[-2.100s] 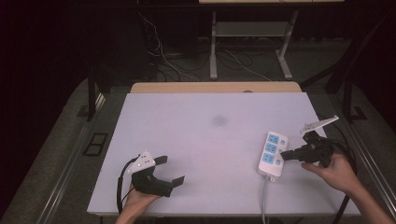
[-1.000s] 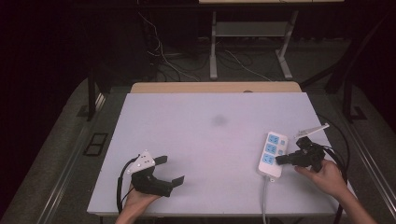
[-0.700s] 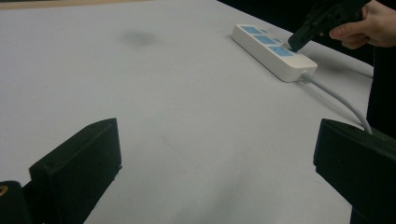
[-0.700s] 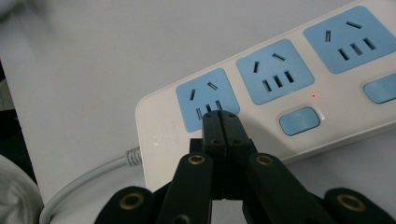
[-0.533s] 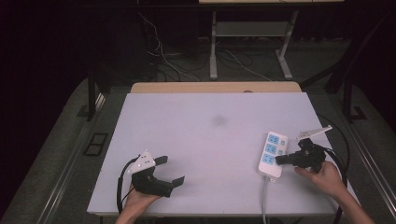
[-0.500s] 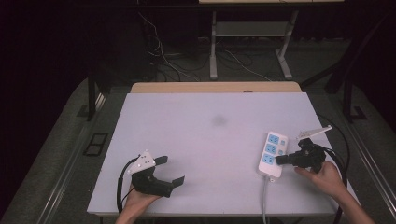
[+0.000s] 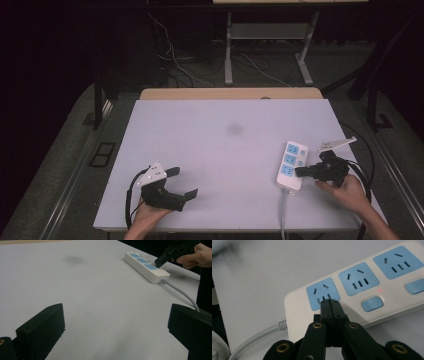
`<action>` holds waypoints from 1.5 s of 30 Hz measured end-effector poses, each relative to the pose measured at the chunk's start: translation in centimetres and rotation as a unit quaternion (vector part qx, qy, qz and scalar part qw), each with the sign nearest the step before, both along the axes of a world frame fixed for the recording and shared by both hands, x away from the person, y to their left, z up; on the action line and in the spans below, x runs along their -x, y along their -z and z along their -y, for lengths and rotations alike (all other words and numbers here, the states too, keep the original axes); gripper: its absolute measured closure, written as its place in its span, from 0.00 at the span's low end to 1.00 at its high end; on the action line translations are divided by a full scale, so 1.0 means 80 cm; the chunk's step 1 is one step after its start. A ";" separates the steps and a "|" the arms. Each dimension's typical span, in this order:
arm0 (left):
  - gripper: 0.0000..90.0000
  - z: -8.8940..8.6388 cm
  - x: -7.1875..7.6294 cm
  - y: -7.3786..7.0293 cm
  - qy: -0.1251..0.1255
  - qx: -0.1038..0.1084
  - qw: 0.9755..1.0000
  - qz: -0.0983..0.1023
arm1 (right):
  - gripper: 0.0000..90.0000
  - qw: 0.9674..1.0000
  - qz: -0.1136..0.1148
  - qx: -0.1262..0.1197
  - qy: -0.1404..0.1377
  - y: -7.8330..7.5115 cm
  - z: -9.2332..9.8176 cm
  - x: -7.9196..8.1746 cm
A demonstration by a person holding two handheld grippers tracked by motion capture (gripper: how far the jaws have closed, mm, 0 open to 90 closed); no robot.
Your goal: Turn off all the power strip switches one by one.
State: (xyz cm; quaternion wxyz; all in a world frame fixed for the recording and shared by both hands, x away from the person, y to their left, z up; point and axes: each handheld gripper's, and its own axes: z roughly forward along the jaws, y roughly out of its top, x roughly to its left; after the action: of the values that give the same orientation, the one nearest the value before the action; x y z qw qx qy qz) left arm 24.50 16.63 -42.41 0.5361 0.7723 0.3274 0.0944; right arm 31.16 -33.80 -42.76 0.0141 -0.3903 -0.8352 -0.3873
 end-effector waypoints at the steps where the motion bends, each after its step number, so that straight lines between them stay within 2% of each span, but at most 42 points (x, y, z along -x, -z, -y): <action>1: 0.00 0.000 0.000 0.000 -0.001 0.000 1.000 -0.001 | 1.00 1.000 0.002 0.000 0.001 0.000 0.000 0.001; 4: 0.00 -0.001 -0.001 0.001 -0.003 0.001 1.000 -0.002 | 1.00 1.000 -0.008 -0.021 0.011 0.003 0.004 0.001; 12: 0.00 0.000 -0.001 0.001 0.000 0.000 1.000 0.000 | 1.00 1.000 -0.012 -0.015 0.006 0.002 0.003 0.005; 17: 0.00 -0.001 -0.001 0.001 -0.001 0.000 1.000 0.000 | 1.00 1.000 -0.009 -0.025 0.010 0.000 0.005 0.005; 29: 0.00 -0.001 -0.001 0.001 -0.001 -0.001 1.000 -0.002 | 1.00 1.000 -0.010 -0.027 0.011 -0.001 0.012 0.008; 45: 0.00 -0.001 -0.001 0.001 -0.002 0.000 1.000 -0.001 | 1.00 1.000 -0.003 -0.027 0.004 -0.023 0.016 0.009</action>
State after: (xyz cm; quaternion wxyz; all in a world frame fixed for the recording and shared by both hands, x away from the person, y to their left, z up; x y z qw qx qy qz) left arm 24.60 16.72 -42.48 0.5358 0.7716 0.3293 0.0951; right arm 30.43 -35.12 -40.89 0.0258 -0.3940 -0.8229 -0.4086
